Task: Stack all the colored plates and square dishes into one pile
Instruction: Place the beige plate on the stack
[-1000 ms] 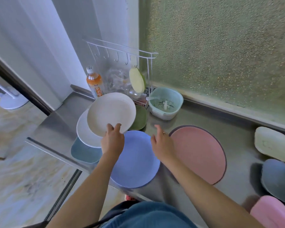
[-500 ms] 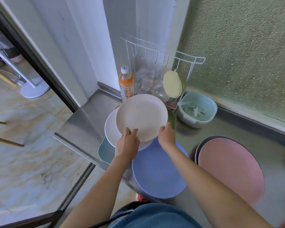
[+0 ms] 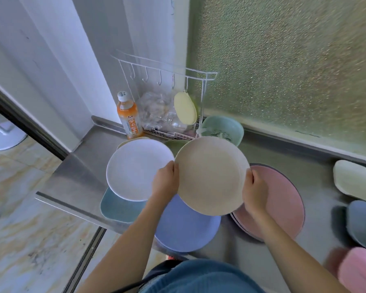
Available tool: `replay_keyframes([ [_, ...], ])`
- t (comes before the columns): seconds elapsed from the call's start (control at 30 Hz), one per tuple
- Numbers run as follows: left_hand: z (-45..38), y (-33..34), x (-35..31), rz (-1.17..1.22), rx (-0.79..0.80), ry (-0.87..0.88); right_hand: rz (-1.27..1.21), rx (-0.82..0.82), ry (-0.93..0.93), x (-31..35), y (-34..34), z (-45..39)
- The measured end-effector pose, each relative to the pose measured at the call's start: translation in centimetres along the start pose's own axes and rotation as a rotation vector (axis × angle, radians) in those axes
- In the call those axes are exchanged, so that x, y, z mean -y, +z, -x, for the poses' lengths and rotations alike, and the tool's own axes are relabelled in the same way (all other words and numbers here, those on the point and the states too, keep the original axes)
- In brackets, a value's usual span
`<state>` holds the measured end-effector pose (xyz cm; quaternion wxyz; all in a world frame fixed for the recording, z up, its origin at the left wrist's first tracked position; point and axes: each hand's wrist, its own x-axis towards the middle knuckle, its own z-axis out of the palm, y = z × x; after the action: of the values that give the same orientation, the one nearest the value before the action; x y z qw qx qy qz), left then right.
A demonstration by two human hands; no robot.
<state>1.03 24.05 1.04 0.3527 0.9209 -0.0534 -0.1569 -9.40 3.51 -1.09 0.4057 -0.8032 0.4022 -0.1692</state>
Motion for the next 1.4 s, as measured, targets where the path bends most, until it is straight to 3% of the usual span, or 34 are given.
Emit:
replay_keyframes([
  [0.27, 2.5, 9.7, -8.4, -0.187, 0.228, 0.157, 0.226, -0.210, 0.024, -7.8, -10.4, -1.3],
  [0.47, 3.9, 13.9, -11.5, -0.556, 0.277, 0.231, 0.465, -0.063, 0.028, -12.3, -14.2, -2.6],
  [0.67, 5.3, 14.6, -10.3, -0.664, 0.280, 0.197, 0.558, 0.018, -0.024, -12.8, -13.9, -2.5],
  [0.97, 5.6, 14.3, -9.3, -0.713, 0.226, 0.148, 0.587, 0.091, -0.029, -12.8, -12.6, -2.6],
  [1.2, 5.0, 14.7, -9.0, -0.549, 0.295, 0.054, 0.636, 0.102, -0.044, -13.0, -12.5, -2.9],
  [1.4, 5.0, 13.9, -8.7, -0.372, 0.305, 0.079, 0.652, 0.078, -0.079, -13.4, -12.9, -3.7],
])
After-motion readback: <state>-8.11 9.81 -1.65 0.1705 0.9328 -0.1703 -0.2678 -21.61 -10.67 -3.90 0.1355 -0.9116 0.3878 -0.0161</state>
